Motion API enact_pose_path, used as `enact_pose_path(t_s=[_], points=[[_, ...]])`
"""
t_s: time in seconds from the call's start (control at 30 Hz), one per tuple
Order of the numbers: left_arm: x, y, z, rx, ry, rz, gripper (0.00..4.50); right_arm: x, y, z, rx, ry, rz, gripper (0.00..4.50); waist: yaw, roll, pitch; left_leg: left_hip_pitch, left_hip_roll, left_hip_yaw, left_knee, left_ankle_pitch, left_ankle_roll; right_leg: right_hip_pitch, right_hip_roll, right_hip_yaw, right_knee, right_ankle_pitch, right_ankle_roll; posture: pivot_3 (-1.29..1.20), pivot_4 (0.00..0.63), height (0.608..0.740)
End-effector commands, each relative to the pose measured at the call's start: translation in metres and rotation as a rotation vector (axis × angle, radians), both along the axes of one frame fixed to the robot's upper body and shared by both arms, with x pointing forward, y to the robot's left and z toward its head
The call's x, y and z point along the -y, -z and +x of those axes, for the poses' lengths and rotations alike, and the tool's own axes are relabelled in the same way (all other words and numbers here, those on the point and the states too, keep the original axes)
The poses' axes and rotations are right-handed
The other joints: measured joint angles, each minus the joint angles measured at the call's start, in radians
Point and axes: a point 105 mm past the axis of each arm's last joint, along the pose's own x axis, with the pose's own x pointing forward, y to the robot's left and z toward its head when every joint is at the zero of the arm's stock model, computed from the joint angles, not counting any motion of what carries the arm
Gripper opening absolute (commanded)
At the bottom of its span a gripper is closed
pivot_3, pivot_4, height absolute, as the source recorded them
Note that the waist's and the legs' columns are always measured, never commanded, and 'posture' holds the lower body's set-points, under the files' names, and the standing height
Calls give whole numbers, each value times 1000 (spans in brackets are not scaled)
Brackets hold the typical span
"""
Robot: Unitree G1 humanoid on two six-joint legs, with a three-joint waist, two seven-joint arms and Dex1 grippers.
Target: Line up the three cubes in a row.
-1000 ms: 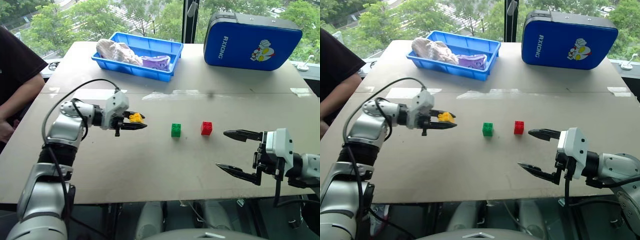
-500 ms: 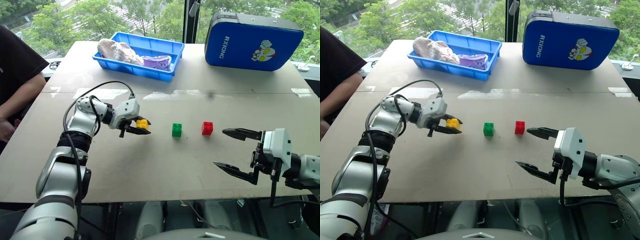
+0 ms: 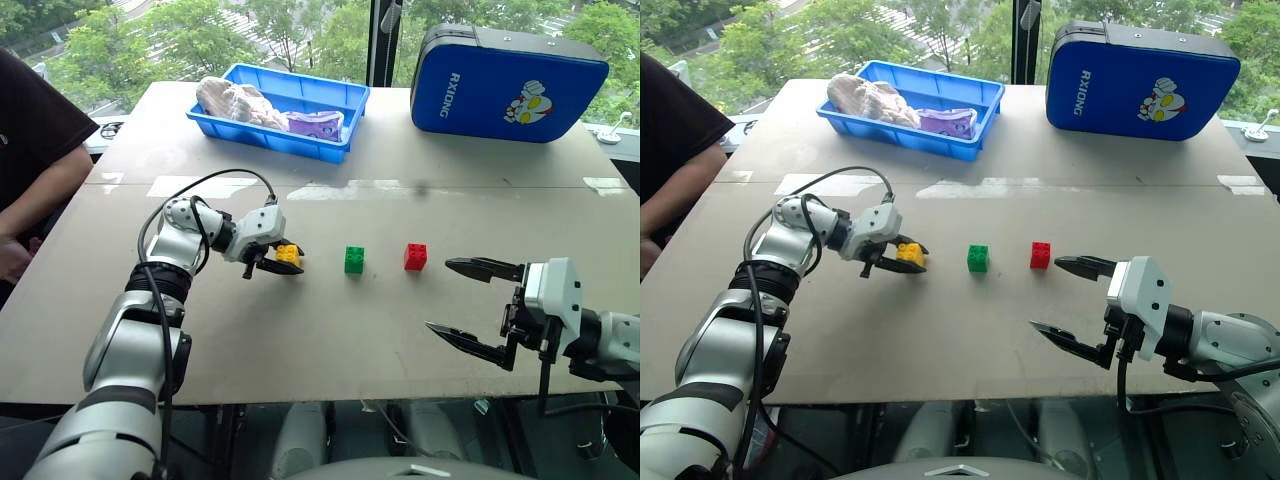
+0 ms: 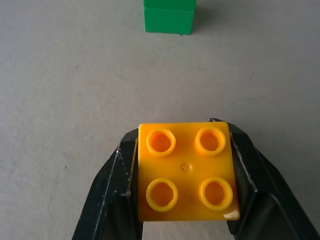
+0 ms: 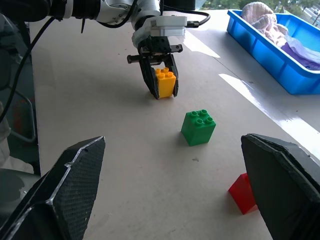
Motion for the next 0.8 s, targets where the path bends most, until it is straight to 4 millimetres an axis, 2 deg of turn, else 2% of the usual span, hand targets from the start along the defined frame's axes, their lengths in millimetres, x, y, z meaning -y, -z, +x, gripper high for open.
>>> enact_pose_path(t_s=[0.03,0.23,0.3,0.47,0.63,0.8], points=[[4,-10,6,49,12,1,1351,-1,-9,-5,44,-7,-6,4500,-1,0,0,0,0,0,0,0,0,0,0,0,0,0,0,0,150,740],[5,-9,8,55,18,6,1351,-1,-9,-5,45,1,-7,4500,-2,0,0,0,0,0,0,0,0,0,0,0,0,0,0,0,150,740],[5,-8,8,51,19,5,2390,-1,-8,-6,45,3,-7,4500,-2,0,0,0,0,0,0,0,0,0,0,0,0,0,0,0,150,740],[3,-11,8,58,5,-8,4492,-1,-8,-6,43,5,-6,4500,-2,0,0,0,0,0,0,0,0,0,0,0,0,0,0,0,150,740],[-7,-25,3,55,-53,-105,4492,0,-6,-6,37,9,-5,4500,-3,0,0,0,0,0,0,0,0,0,0,0,0,0,0,0,150,740],[-28,-38,-19,80,-183,-204,4492,9,-2,-4,21,34,-7,4500,-15,0,0,1,3,0,0,0,0,0,0,1,1,0,-1,0,150,740]])
